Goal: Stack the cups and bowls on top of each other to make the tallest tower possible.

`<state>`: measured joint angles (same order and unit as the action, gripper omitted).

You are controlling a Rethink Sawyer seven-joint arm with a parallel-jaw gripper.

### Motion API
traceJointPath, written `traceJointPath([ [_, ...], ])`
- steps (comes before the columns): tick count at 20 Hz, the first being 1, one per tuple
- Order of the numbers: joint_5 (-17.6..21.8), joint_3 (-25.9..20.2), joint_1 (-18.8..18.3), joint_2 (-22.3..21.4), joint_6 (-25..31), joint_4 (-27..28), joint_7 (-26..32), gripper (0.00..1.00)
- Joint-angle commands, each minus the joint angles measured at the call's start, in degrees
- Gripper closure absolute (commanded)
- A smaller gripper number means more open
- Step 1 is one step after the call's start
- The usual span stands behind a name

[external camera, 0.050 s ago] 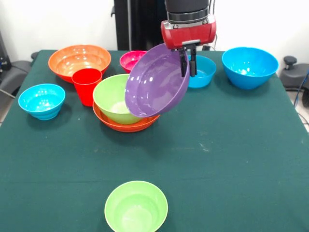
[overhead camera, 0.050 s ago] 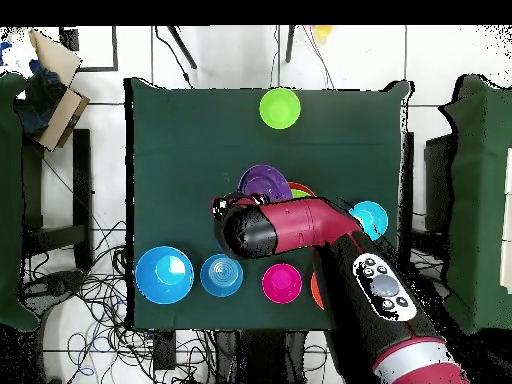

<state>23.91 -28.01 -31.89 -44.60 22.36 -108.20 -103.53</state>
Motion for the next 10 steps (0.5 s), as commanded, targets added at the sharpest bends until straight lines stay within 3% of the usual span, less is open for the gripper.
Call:
traceJointPath([
  [1,3.1,-6.2,-2.7,2.0,-2.3,-3.0,4.0,1.00],
  [10,2.4,-10.6,-6.7,1.0,-0.3,-4.8,4.4,1.00],
])
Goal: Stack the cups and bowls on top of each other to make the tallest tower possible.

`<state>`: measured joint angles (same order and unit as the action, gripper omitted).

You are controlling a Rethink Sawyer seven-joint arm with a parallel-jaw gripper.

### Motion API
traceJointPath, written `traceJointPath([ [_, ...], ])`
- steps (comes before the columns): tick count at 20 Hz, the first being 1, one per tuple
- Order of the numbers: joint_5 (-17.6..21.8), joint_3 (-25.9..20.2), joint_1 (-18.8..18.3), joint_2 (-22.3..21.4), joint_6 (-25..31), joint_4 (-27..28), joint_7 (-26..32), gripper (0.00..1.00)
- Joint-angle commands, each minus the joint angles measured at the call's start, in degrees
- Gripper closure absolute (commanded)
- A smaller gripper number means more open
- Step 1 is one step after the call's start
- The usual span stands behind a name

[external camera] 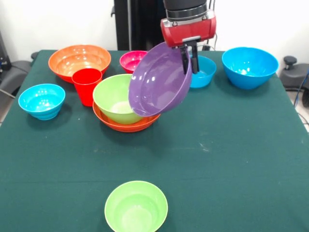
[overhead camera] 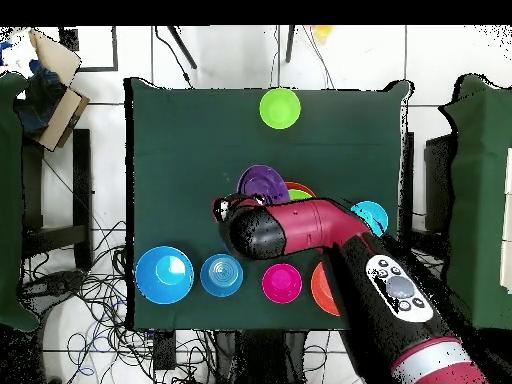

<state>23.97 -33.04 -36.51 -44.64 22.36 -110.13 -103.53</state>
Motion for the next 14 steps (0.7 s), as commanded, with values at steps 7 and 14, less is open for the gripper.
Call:
traceJointPath([
  [7,2.3,-8.3,-5.3,0.2,2.9,-3.5,6.3,1.00],
  [14,4.4,-9.1,-7.7,1.0,2.2,-4.4,7.0,1.00],
])
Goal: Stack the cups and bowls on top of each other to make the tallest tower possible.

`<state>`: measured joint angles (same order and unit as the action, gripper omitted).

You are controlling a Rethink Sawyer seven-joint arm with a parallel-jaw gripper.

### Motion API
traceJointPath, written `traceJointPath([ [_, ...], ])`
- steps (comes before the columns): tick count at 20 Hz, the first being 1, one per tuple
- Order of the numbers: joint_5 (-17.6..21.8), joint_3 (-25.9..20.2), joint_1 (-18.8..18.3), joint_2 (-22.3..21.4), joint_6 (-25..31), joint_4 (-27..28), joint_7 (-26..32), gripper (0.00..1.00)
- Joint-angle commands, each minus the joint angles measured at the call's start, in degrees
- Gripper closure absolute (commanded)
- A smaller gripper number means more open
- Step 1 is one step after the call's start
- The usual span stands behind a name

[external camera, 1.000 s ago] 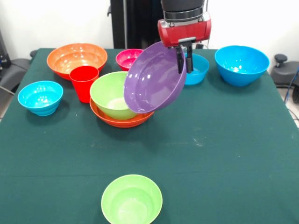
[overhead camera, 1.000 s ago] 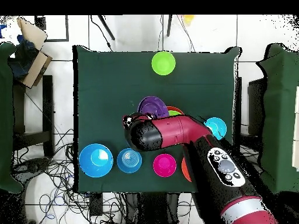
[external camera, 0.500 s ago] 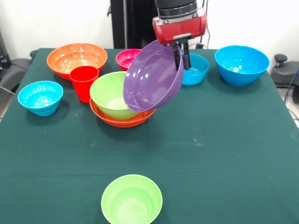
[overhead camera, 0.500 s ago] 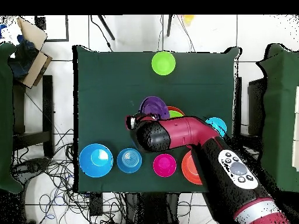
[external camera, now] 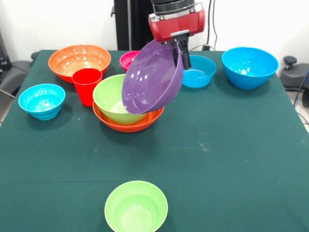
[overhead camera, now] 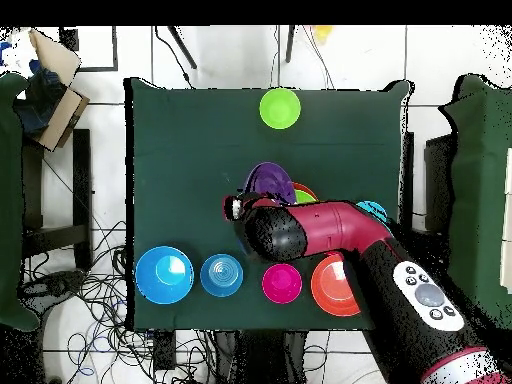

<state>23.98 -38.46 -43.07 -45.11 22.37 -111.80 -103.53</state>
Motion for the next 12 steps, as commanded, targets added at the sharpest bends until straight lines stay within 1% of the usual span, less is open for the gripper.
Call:
traceJointPath([
  [1,4.7,-3.6,-1.2,1.9,2.1,-2.4,7.1,1.00],
  [5,5.8,-3.5,-1.3,3.4,1.9,-1.3,7.2,1.00],
  [12,6.8,-3.3,-1.3,4.1,1.2,-0.9,7.2,1.00],
])
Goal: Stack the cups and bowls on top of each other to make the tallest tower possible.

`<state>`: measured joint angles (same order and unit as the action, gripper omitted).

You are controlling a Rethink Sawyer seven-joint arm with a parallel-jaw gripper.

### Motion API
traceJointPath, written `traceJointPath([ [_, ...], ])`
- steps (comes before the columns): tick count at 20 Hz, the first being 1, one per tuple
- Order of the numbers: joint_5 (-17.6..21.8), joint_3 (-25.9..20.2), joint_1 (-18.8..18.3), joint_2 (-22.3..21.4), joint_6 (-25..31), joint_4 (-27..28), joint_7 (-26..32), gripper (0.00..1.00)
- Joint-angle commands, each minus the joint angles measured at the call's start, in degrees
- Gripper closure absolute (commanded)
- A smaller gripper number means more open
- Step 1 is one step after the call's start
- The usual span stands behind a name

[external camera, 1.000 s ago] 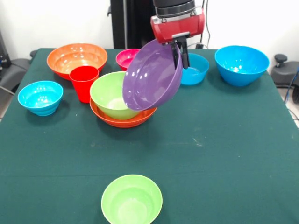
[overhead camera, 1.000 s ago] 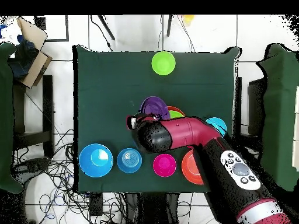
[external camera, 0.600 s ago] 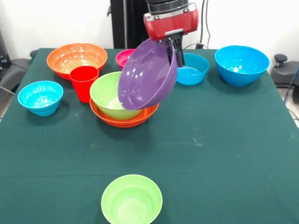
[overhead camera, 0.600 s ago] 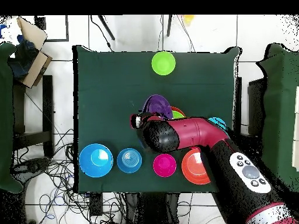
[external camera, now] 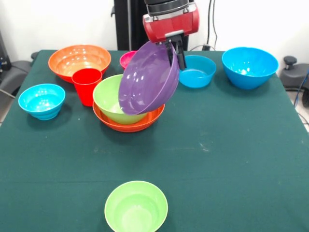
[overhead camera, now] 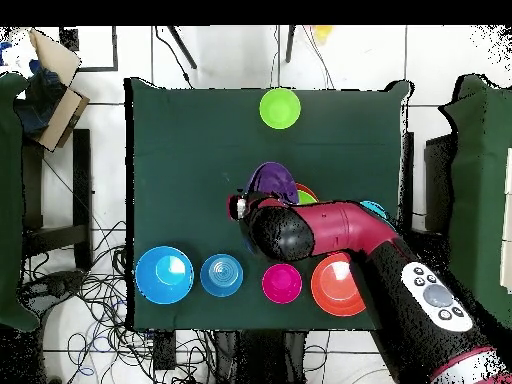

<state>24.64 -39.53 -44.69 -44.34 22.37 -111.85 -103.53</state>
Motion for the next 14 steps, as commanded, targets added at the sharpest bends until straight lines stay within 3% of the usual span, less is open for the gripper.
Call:
traceJointPath([
  [1,6.6,-1.9,0.4,3.3,0.9,-1.0,6.8,1.00],
  [7,8.4,0.5,-0.2,-1.7,-0.1,-6.1,3.5,1.00],
  [14,10.5,1.0,-1.2,-2.9,-0.9,-8.4,2.7,1.00],
])
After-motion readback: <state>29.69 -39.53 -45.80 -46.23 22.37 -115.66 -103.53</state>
